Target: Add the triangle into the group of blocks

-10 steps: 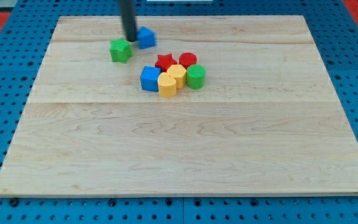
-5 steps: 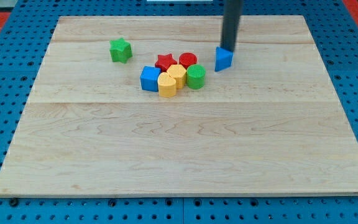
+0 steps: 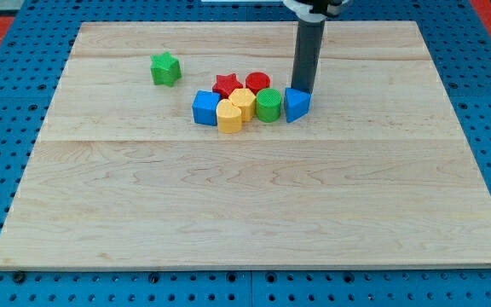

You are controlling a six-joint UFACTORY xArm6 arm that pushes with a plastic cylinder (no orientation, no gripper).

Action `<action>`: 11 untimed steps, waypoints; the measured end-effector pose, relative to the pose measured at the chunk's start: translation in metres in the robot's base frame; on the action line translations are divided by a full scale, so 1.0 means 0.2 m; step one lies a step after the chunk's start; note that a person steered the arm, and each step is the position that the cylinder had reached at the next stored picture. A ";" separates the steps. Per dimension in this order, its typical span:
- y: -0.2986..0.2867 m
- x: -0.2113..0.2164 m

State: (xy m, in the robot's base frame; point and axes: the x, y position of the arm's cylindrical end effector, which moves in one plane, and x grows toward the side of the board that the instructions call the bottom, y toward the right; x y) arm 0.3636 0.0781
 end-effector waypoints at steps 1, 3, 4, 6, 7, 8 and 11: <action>0.01 0.04; 0.02 0.31; 0.03 0.43; 0.00 0.51; 0.23 0.49; 0.13 0.42; -0.39 0.41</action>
